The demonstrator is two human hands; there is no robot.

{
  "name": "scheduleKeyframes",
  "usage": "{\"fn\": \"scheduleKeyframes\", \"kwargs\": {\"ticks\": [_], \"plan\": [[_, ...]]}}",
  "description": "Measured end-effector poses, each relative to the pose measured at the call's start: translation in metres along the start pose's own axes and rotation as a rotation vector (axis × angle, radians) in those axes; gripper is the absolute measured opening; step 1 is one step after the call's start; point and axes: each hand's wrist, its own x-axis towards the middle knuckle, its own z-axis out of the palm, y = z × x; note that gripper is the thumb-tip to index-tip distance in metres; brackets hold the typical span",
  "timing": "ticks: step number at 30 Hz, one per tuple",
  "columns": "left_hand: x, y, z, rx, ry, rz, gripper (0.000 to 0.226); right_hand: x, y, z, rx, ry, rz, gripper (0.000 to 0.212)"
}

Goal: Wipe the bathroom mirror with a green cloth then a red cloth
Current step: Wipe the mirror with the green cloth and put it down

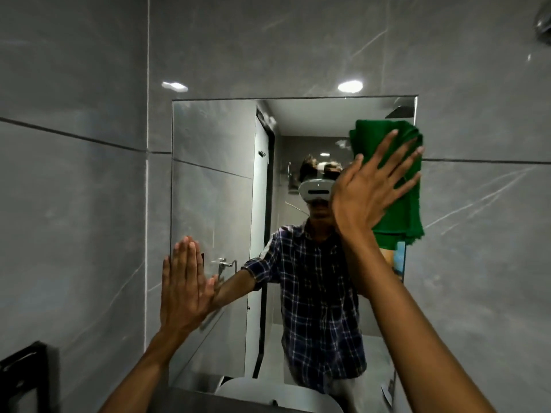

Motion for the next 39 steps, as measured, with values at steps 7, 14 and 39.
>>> {"fn": "scheduleKeyframes", "kwargs": {"ticks": [7, 14, 39], "plan": [[0.001, 0.002, -0.002, -0.018, 0.03, 0.025, 0.072, -0.005, -0.118, 0.012, 0.134, 0.047, 0.261, 0.064], [-0.002, 0.005, -0.003, -0.068, 0.064, 0.029, 0.07, -0.081, -0.227, 0.041, 0.294, -0.067, -0.014, 0.067], [-0.001, 0.002, 0.002, 0.01, 0.052, -0.008, 0.079, -0.084, 0.036, -0.003, 0.147, 0.083, 0.372, 0.068]]}}
